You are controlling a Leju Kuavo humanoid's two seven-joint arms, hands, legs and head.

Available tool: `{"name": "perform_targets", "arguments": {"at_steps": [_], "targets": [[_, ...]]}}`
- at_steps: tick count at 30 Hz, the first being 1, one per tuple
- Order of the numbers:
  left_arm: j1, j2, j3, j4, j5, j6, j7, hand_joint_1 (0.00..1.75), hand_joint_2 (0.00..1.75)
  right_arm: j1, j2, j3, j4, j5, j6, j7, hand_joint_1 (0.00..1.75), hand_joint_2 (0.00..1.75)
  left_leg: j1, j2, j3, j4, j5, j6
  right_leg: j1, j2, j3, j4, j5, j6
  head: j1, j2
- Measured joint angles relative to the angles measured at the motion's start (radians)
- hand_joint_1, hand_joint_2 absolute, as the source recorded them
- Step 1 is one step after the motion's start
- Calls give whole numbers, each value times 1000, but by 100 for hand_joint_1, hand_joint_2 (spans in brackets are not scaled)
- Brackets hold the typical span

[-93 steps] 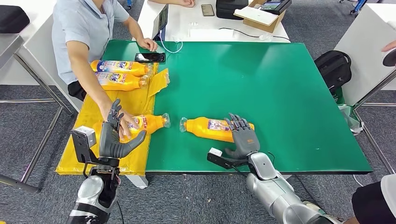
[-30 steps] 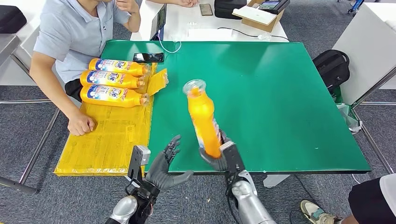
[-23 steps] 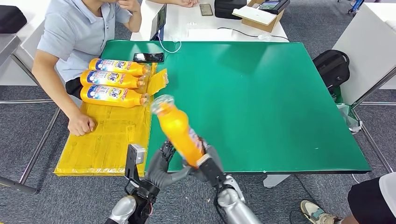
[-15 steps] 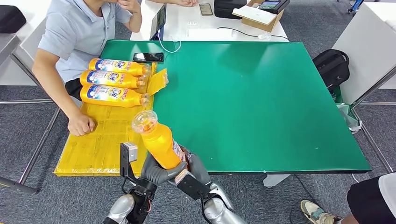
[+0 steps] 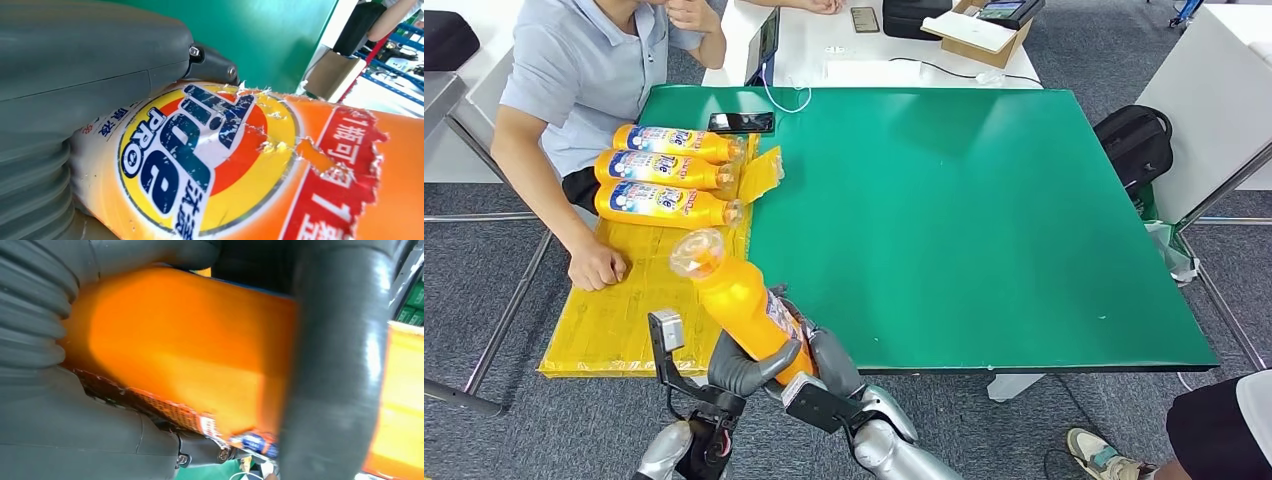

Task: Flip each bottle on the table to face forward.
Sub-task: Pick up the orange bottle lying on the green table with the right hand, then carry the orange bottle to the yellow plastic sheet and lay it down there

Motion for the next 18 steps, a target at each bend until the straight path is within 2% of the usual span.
{"name": "perform_targets", "arguments": {"at_steps": [1, 5, 9, 13, 16, 18], "targets": [[0, 1, 6, -1, 21, -8, 2, 175, 175, -1, -1, 8, 0, -4, -6, -1, 0, 0, 0, 0, 0, 0, 0, 0, 0, 0, 0, 0, 0, 0, 0, 0], [-1, 2, 29, 0, 85, -31, 1, 175, 175, 0, -6, 41, -12, -34, -35, -2, 0, 0, 0, 0, 0, 0, 0, 0, 0, 0, 0, 0, 0, 0, 0, 0], [-24, 0, 49, 21, 110, -27, -10, 175, 175, 15, -21, 69, -68, -77, -77, 1, 0, 175, 0, -1, -1, 0, 0, 0, 0, 0, 0, 0, 0, 0, 0, 0], [-79, -12, 109, 96, 120, 53, -41, 175, 175, 37, -35, 100, -136, -109, -149, 1, 0, 0, 0, 0, -1, 0, 0, 0, 0, 0, 0, 0, 0, 0, 1, 0], [-114, -15, 190, 149, 96, 150, -63, 175, 175, 62, -47, 124, -204, -114, -213, -2, 0, 0, 0, 0, -1, 0, 0, 0, 0, 0, -1, 1, 0, 0, 0, 0], [-138, -14, 229, 177, 15, 263, -82, 175, 175, 74, -56, 133, -243, -112, -256, -2, 0, 0, 1, -1, -1, 0, 1, 0, 1, 0, -1, 1, 0, 0, 0, 0]]}}
